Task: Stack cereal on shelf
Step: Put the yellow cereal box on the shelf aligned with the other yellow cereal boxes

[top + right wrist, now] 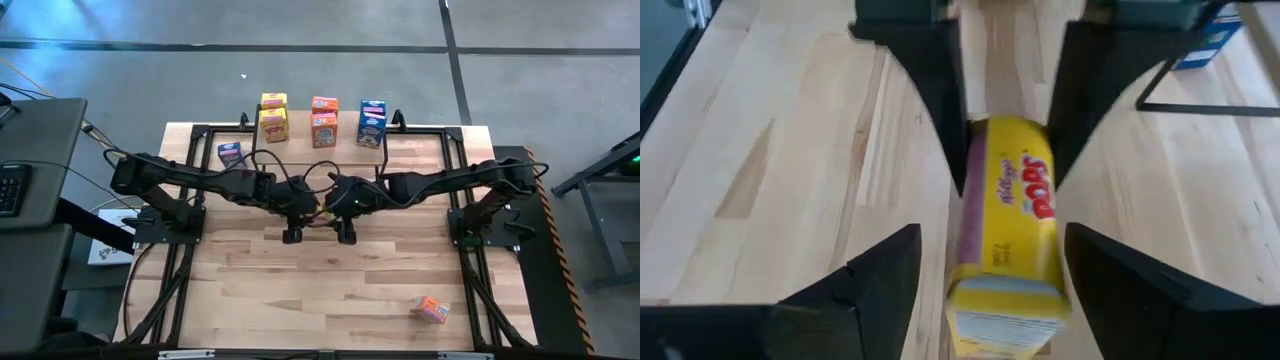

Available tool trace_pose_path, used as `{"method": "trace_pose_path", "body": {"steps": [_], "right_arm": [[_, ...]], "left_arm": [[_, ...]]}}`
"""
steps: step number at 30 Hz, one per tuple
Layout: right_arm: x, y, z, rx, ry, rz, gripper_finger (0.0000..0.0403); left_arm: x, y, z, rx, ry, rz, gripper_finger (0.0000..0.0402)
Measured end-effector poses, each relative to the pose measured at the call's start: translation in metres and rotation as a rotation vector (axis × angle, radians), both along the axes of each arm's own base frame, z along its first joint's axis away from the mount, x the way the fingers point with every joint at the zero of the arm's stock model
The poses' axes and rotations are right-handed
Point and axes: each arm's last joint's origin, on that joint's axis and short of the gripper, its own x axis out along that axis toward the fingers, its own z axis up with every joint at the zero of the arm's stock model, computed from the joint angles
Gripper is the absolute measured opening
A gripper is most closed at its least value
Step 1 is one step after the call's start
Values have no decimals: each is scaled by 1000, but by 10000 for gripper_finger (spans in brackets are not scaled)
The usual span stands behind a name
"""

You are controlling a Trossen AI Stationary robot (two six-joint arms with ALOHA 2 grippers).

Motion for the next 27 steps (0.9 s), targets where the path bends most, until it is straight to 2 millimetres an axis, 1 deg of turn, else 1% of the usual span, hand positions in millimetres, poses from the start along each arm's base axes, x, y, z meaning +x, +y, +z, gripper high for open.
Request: {"method": "trace_pose_path", "body": {"steps": [4, 7, 11, 16, 20, 27], "right_arm": [[-8, -3, 14, 6, -34, -19, 241], [-17, -4, 27, 8, -70, -22, 241], [-30, -5, 43, -15, -98, -3, 241], [-42, -6, 58, -15, -148, -1, 241], [-46, -6, 63, -35, -162, 13, 241], [-47, -6, 62, -44, -151, 20, 241]], "left_arm": [[-1, 0, 0, 3, 4, -4, 149], [-6, 1, 4, 5, 15, -3, 149], [-18, 7, 15, 9, 21, 7, 149], [-36, 18, 33, 17, 0, 33, 149], [-53, 30, 45, 70, 7, 57, 149], [-79, 56, 60, 145, 11, 95, 149]]}}
